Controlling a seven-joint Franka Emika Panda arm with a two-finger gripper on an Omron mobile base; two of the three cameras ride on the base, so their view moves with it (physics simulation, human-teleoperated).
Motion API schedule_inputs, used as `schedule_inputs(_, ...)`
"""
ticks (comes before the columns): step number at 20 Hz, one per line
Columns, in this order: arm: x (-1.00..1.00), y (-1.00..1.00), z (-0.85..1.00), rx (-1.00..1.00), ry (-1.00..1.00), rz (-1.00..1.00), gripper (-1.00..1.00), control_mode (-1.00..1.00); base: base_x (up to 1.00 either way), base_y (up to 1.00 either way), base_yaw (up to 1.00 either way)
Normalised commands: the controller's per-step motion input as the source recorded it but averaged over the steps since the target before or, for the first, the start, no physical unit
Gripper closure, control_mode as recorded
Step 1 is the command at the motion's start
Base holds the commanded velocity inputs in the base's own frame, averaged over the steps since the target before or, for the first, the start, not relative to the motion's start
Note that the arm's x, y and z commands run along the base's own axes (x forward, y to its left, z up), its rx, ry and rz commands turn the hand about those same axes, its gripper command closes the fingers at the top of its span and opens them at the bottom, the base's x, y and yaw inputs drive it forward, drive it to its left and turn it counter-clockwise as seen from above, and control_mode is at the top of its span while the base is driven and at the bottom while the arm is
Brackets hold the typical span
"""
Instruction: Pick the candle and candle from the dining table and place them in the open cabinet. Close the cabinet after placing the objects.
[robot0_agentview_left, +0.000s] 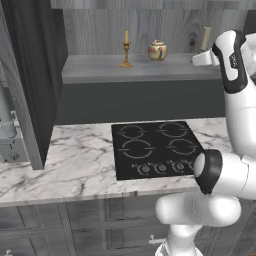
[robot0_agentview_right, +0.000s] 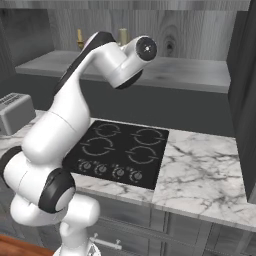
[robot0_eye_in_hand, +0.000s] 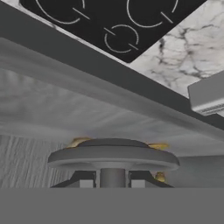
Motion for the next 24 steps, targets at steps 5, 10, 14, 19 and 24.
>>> schedule_inputs(5,0.37,0.00,-0.01,0.00,0.09,0.00,1.00,-1.00,0.00,0.00,0.00)
schedule_inputs(10,0.32,0.00,-0.11,0.02,0.04,0.00,1.00,-1.00,0.00,0.00,0.00)
schedule_inputs(14,0.29,0.00,-0.20,0.03,0.00,0.00,1.00,-1.00,0.00,0.00,0.00)
schedule_inputs(19,0.19,0.00,-0.23,0.01,0.00,0.00,1.00,-1.00,0.00,0.00,0.00)
schedule_inputs(24,0.14,0.00,-0.22,0.00,0.00,0.00,1.00,-1.00,0.00,0.00,0.00)
